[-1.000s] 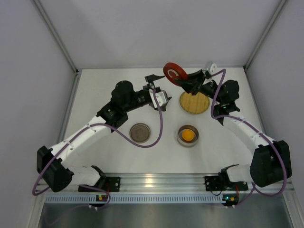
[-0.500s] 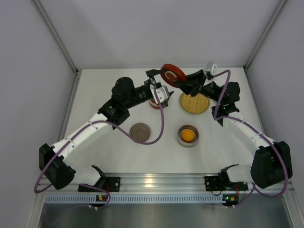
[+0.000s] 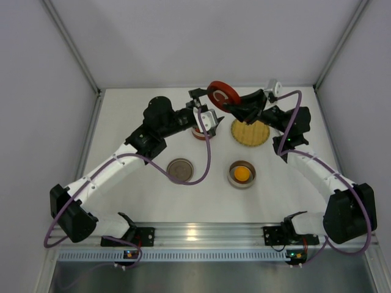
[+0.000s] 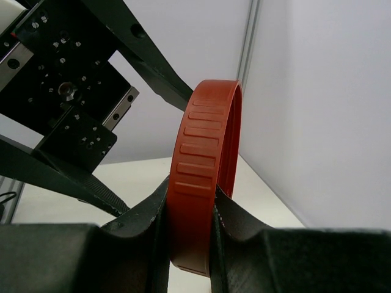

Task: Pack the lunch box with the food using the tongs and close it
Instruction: Pick up the box lid from the center of the board.

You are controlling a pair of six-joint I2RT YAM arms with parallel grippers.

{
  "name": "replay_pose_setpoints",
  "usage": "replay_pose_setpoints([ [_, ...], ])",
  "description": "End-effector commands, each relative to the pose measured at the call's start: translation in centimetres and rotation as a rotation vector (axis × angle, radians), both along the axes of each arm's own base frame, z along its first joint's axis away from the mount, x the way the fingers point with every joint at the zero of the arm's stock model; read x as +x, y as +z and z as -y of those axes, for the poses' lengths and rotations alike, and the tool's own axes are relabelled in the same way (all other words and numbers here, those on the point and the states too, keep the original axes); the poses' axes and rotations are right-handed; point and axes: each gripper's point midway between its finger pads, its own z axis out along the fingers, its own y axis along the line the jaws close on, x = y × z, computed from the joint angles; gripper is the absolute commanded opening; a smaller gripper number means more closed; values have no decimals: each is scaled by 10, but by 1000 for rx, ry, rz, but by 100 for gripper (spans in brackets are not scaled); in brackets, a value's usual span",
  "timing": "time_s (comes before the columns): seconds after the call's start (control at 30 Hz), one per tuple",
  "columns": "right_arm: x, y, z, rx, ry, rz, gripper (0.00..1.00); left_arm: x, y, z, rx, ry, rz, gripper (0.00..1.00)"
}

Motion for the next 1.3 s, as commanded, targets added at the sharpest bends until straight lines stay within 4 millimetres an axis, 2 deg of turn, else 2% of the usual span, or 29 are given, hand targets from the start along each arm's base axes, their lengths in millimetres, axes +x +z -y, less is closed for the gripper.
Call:
replay_pose_setpoints([
  [0.0, -23, 27, -5, 24, 35, 142, 0, -26, 14, 11, 6, -119, 18, 89],
  [0.13, -17, 28, -3, 25, 14, 141, 0, -41, 12, 7, 28, -150, 2, 85],
  [0.33, -11, 37, -1, 38, 0, 147, 0, -59, 3, -4, 79, -180, -12, 73],
  [0.37, -9, 38, -1, 40, -1, 144, 0, -60, -3, -5, 92, -184, -20, 73],
  [0.47, -7, 41, 0, 44, -3, 147, 0, -64, -4, -10, 101, -183, -19, 69],
  [0.6, -7, 43, 1, 51, 2, 143, 0, -54, 4, -15, 72, -114, 11, 70],
  [0.67, -8, 44, 1, 59, 7, 135, 0, -42, 10, -20, 45, -27, 33, 71],
  [0.7, -7, 43, 1, 62, 7, 128, 0, -37, 20, -22, 9, 11, 76, 71],
  [0.8, -8, 45, 1, 86, 13, 109, 0, -23, 24, -24, -7, 89, 107, 70],
  [1.1, -13, 58, 1, 165, 60, 40, 0, -22, 34, -3, -37, 98, 154, 70],
  [1.27, -16, 54, -1, 163, 74, 29, 0, -18, 37, 4, -46, 107, 153, 66],
])
